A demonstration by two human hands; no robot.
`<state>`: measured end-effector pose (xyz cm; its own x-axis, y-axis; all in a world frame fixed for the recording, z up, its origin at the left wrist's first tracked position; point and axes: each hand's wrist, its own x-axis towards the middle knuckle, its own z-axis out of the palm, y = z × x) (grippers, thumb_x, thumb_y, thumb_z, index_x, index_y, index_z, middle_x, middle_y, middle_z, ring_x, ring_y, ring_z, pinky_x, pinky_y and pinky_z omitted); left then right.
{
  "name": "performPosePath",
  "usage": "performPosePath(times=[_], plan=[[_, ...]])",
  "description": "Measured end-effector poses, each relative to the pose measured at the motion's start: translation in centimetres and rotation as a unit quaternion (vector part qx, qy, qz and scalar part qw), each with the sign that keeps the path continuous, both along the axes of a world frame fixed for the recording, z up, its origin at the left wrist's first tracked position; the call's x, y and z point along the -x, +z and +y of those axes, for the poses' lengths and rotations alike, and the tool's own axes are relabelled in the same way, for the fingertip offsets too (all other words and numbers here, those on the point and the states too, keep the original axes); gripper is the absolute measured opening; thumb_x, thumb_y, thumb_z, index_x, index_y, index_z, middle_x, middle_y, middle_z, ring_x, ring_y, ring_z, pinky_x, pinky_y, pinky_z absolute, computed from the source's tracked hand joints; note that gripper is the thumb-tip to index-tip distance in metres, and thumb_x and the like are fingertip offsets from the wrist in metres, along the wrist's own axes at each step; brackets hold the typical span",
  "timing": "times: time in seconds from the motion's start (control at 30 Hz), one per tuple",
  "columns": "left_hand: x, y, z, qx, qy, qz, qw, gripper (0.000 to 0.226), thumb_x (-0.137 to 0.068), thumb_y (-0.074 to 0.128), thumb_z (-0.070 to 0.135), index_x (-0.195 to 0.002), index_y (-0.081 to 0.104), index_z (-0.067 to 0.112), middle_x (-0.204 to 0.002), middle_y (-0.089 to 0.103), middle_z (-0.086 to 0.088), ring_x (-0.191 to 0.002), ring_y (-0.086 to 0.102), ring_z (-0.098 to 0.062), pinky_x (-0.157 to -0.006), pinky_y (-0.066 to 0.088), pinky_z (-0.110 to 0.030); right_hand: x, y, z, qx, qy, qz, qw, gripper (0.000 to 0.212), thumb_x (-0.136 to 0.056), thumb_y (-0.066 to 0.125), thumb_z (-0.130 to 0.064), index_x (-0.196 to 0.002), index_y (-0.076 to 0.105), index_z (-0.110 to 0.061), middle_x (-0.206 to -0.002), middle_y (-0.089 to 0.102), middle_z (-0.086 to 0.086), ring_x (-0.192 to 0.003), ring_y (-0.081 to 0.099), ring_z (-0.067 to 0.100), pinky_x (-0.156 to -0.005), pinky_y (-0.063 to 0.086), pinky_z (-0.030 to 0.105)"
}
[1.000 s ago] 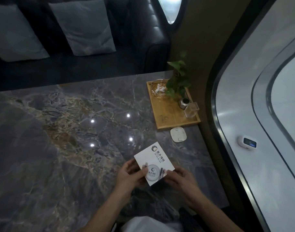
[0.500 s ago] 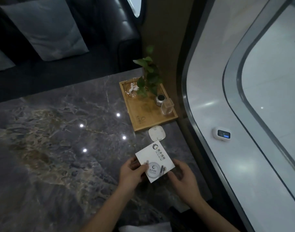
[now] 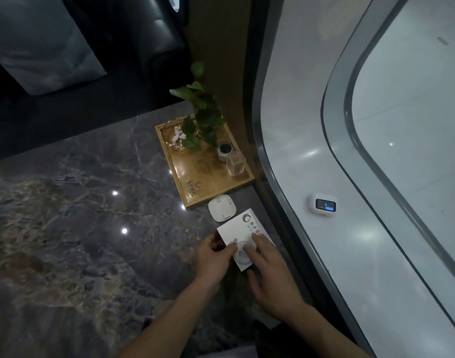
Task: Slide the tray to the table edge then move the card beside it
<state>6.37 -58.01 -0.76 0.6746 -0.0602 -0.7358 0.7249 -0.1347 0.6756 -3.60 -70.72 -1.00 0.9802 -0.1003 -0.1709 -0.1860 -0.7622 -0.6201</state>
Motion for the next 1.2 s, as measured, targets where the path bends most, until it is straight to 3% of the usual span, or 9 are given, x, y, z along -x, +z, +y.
performPosePath(times=[0.13, 0.33, 0.53, 0.63, 0.8, 0.93, 1.03, 1.13, 1.2], plan=[[-0.3, -0.8, -1.3, -0.017, -0.028, -0.020, 0.999, 0.036, -0.067, 0.084, 0.026, -0.100, 0.073, 0.031, -0.098, 0.079, 0.003, -0.093, 0.075, -0.020, -0.085, 0.061, -0.050, -0.4, -0.3, -0.7, 0.004, -0.007, 0.034, 0.999, 0.059, -0.088, 0.051, -0.021, -0.146, 0.041, -0.018, -0.161, 0.026, 0.009, -0.149, 0.017, 0.025, -0.119, 0.025, 0.049], [-0.8, -0.2, -2.6, -0.027, -0.044, -0.031, 0.998, 0.035, -0.082, 0.079, 0.018, -0.115, 0.069, 0.022, -0.105, 0.076, 0.002, -0.095, 0.073, -0.015, -0.087, 0.061, -0.042, -1.1, -0.4, -1.4, 0.001, -0.012, 0.055, 0.998, 0.062, -0.090, 0.048, -0.021, -0.150, 0.033, -0.020, -0.163, 0.017, 0.005, -0.151, 0.006, 0.020, -0.123, 0.014, 0.046], [-1.3, -0.2, -3.1, -0.030, -0.047, -0.030, 0.998, 0.031, -0.083, 0.078, 0.021, -0.113, 0.068, 0.022, -0.106, 0.076, 0.003, -0.097, 0.073, -0.015, -0.086, 0.061, -0.043, -1.9, 0.0, -1.8, 0.005, -0.014, 0.047, 0.999, 0.065, -0.087, 0.049, -0.019, -0.150, 0.033, -0.018, -0.163, 0.019, 0.008, -0.150, 0.005, 0.021, -0.123, 0.012, 0.046], [-1.5, -0.2, -3.3, -0.046, -0.060, -0.046, 0.996, 0.029, -0.086, 0.074, 0.017, -0.113, 0.067, 0.020, -0.106, 0.073, 0.005, -0.094, 0.071, -0.012, -0.081, 0.060, -0.033, -2.2, 0.2, -1.7, 0.017, -0.001, 0.055, 0.998, 0.067, -0.089, 0.046, -0.020, -0.153, 0.024, -0.019, -0.164, 0.008, 0.009, -0.149, -0.009, 0.020, -0.123, 0.004, 0.047], [-1.7, -0.3, -3.6, -0.032, -0.065, -0.023, 0.997, 0.029, -0.081, 0.075, 0.013, -0.108, 0.066, 0.021, -0.106, 0.071, -0.003, -0.097, 0.071, -0.021, -0.085, 0.061, -0.047, -2.6, 0.5, -2.0, 0.048, 0.006, 0.073, 0.996, 0.066, -0.095, 0.044, -0.023, -0.154, 0.016, -0.020, -0.165, -0.002, 0.010, -0.142, -0.021, 0.014, -0.116, -0.015, 0.032], [-1.4, -0.1, -3.3, -0.009, -0.052, -0.020, 0.998, 0.020, -0.086, 0.069, 0.007, -0.104, 0.066, 0.015, -0.106, 0.071, -0.010, -0.097, 0.071, -0.026, -0.082, 0.062, -0.048, -2.8, 0.8, -1.9, 0.054, 0.003, 0.084, 0.995, 0.065, -0.095, 0.045, -0.026, -0.154, 0.019, -0.022, -0.166, 0.002, 0.009, -0.149, -0.013, 0.020, -0.119, -0.007, 0.034], [-1.0, 0.4, -2.7, 0.007, -0.055, -0.035, 0.998, 0.010, -0.091, 0.064, 0.007, -0.098, 0.068, 0.013, -0.102, 0.072, -0.010, -0.095, 0.072, -0.025, -0.083, 0.062, -0.047, -3.0, 1.0, -1.8, 0.055, -0.013, 0.088, 0.995, 0.059, -0.091, 0.049, -0.025, -0.148, 0.034, -0.020, -0.162, 0.020, 0.010, -0.151, 0.008, 0.028, -0.123, 0.007, 0.040], [-0.8, 1.6, -1.7, 0.001, -0.073, -0.057, 0.996, 0.010, -0.093, 0.062, 0.010, -0.093, 0.071, 0.015, -0.097, 0.075, -0.004, -0.092, 0.072, -0.020, -0.085, 0.062, -0.043, -3.6, 1.3, -1.5, 0.068, -0.017, 0.029, 0.997, 0.039, -0.088, 0.049, -0.026, -0.126, 0.057, -0.018, -0.136, 0.054, 0.006, -0.128, 0.046, 0.025, -0.108, 0.041, 0.044], [-1.0, 2.2, -0.6, -0.019, -0.086, -0.104, 0.991, 0.013, -0.093, 0.063, 0.012, -0.090, 0.073, 0.019, -0.094, 0.075, 0.001, -0.092, 0.071, -0.015, -0.086, 0.060, -0.037, -4.3, 2.2, -0.8, 0.062, -0.019, -0.022, 0.998, 0.024, -0.089, 0.051, -0.021, -0.108, 0.066, -0.016, -0.114, 0.063, 0.002, -0.108, 0.055, 0.019, -0.095, 0.048, 0.040]])
